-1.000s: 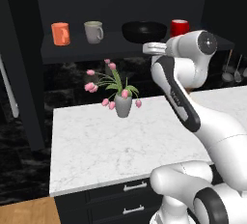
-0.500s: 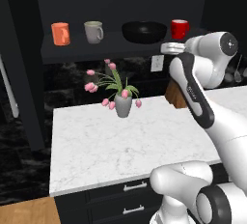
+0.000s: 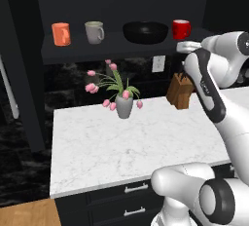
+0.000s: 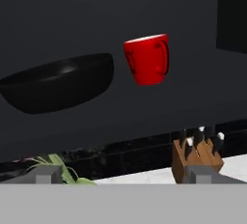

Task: Gather all objects into one cabinet and sort the glasses and bowls to opposite sides.

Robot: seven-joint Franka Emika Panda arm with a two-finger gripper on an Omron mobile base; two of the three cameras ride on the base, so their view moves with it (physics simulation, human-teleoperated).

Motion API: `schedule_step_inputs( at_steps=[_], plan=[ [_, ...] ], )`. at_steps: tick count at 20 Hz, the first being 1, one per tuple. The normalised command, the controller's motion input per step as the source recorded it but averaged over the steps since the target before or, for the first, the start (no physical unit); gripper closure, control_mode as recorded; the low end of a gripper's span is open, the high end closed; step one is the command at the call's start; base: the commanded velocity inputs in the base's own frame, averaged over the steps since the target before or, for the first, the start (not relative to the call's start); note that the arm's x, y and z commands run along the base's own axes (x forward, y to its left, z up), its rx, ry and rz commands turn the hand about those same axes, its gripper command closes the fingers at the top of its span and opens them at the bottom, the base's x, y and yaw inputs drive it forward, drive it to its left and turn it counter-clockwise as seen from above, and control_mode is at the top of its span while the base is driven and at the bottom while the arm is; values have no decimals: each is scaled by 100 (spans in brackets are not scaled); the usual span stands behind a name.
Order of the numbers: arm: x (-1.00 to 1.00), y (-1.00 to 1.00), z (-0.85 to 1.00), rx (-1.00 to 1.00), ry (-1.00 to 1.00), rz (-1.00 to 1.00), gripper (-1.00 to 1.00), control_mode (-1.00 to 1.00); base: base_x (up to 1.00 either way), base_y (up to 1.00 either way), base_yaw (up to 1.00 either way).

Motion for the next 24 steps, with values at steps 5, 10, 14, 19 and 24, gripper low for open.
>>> schedule_step_inputs(
  at_steps=[5, 10, 14, 19, 24],
  plan=[
    [17, -28, 5, 0, 0, -2, -100, -100, 0, 0, 0],
    [27, -7, 0, -4, -2, 0, -100, -100, 0, 0, 0],
    [20, 0, 0, -6, -6, 0, -100, -100, 0, 0, 0],
    [22, -9, 4, -1, -1, 0, -100, -100, 0, 0, 0],
    [24, -18, 1, 0, 0, 2, -100, -100, 0, 0, 0]
  ],
)
